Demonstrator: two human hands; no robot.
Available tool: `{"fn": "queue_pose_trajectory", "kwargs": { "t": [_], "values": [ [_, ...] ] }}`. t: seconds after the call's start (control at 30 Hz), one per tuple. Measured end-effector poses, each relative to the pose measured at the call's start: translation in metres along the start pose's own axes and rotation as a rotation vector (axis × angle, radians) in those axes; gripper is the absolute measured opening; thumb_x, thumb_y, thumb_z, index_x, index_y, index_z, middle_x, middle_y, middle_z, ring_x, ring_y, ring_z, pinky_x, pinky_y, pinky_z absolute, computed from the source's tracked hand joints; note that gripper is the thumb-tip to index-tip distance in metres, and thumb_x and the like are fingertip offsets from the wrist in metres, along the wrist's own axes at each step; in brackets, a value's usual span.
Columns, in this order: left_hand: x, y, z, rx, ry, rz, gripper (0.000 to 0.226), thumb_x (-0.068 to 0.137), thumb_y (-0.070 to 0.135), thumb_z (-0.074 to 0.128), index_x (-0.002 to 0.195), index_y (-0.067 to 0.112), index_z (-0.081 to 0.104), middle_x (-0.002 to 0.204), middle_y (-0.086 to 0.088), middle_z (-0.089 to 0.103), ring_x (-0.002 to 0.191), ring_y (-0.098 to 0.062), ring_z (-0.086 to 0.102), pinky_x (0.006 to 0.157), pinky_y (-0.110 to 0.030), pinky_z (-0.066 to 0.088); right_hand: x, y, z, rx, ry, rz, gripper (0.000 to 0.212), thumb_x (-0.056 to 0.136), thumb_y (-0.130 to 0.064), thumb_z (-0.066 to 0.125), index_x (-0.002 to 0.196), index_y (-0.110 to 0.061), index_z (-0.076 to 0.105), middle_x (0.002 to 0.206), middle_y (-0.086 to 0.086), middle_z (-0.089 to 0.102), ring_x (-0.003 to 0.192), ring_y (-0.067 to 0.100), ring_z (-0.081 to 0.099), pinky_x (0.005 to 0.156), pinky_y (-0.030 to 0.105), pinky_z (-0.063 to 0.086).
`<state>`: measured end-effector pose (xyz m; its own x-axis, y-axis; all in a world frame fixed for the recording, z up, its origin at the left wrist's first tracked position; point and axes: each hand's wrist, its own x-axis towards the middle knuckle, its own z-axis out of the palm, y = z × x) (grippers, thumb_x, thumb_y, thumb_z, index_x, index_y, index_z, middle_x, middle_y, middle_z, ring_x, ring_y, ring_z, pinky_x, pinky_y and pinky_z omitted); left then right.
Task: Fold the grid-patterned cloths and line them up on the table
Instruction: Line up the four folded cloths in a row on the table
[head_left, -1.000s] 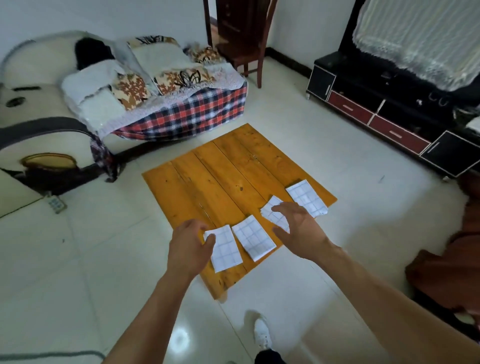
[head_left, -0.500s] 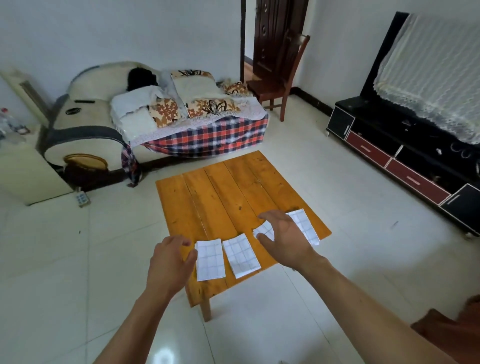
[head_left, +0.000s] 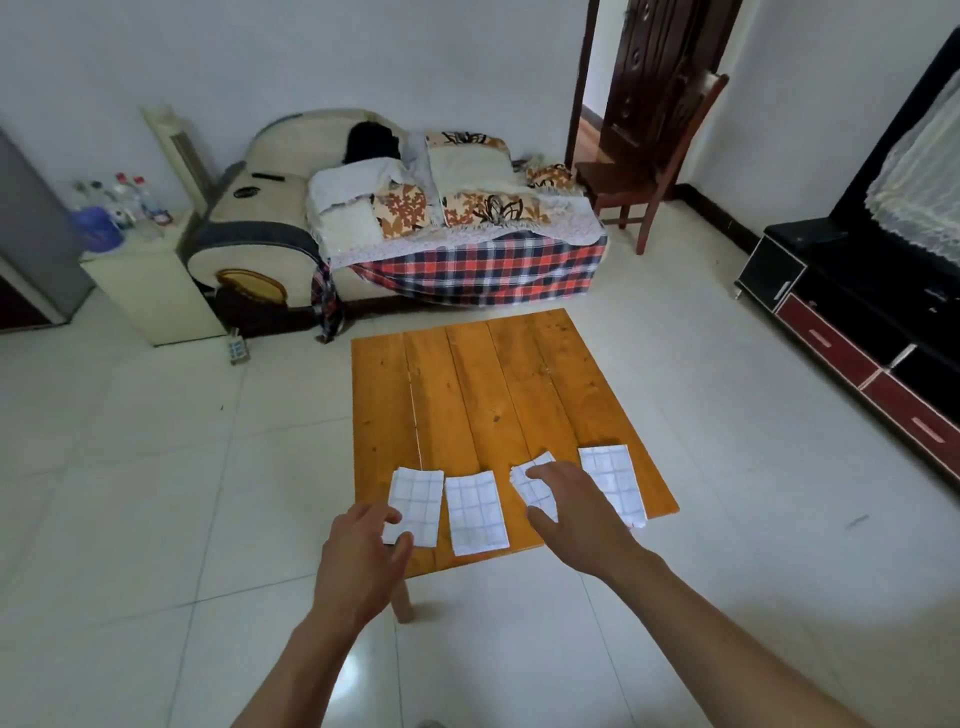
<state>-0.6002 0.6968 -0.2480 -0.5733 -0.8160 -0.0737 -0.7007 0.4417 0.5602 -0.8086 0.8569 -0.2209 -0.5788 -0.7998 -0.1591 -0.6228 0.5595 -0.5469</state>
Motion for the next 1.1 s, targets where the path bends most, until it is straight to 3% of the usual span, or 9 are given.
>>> {"fn": "queue_pose_trajectory", "kwargs": {
  "t": [0.33, 0.57, 0.7, 0.83, 1.1],
  "values": [
    [0.048, -0.04, 0.027, -0.058, -0.058, -0.075, 0.028, 0.093, 0.039, 0.061, 0.116, 0.025, 0.06, 0.127, 0.001, 0.06, 0.113, -0.019, 0.055, 0.094, -0.033, 0.05, 0.039, -0.002, 0.029, -0.082, -0.077, 0.018, 0.052, 0.095, -0.042, 0.057, 0.142, -0.027, 0.042, 0.151, -0.007, 0.041, 0.138, 0.014, 0.038, 0.115, 0.034, 0.03],
    [0.049, -0.07, 0.049, -0.057, -0.078, -0.088, 0.012, 0.092, 0.031, 0.06, 0.101, 0.024, 0.064, 0.103, 0.004, 0.062, 0.096, -0.018, 0.058, 0.077, -0.028, 0.049, 0.065, 0.006, 0.07, -0.074, -0.205, -0.002, 0.05, 0.095, -0.036, 0.059, 0.141, -0.024, 0.042, 0.147, -0.005, 0.042, 0.136, 0.016, 0.039, 0.114, 0.032, 0.033],
    [0.066, -0.08, 0.065, -0.034, -0.091, -0.134, 0.014, 0.093, 0.029, 0.061, 0.105, 0.02, 0.063, 0.109, 0.001, 0.061, 0.098, -0.014, 0.052, 0.076, -0.021, 0.039, 0.091, 0.019, 0.099, -0.061, -0.274, -0.002, 0.05, 0.095, -0.035, 0.06, 0.141, -0.026, 0.042, 0.147, -0.006, 0.042, 0.135, 0.014, 0.039, 0.113, 0.03, 0.034],
    [0.085, -0.1, 0.099, 0.009, -0.154, -0.168, 0.024, 0.092, 0.032, 0.061, 0.114, 0.024, 0.06, 0.12, 0.002, 0.059, 0.106, -0.016, 0.053, 0.084, -0.025, 0.047, 0.122, 0.048, 0.138, -0.076, -0.32, -0.003, 0.052, 0.094, -0.037, 0.061, 0.142, -0.027, 0.042, 0.149, -0.006, 0.04, 0.137, 0.014, 0.036, 0.11, 0.026, 0.03],
    [0.118, -0.158, 0.191, 0.049, -0.201, -0.178, 0.033, 0.095, 0.031, 0.059, 0.128, 0.024, 0.056, 0.135, 0.003, 0.054, 0.12, -0.017, 0.051, 0.096, -0.03, 0.048, 0.16, 0.123, 0.251, -0.24, -0.306, 0.048, 0.089, 0.08, -0.072, 0.057, 0.152, -0.034, 0.021, 0.164, 0.004, 0.005, 0.151, 0.032, -0.001, 0.12, 0.051, 0.015]
  ]
}}
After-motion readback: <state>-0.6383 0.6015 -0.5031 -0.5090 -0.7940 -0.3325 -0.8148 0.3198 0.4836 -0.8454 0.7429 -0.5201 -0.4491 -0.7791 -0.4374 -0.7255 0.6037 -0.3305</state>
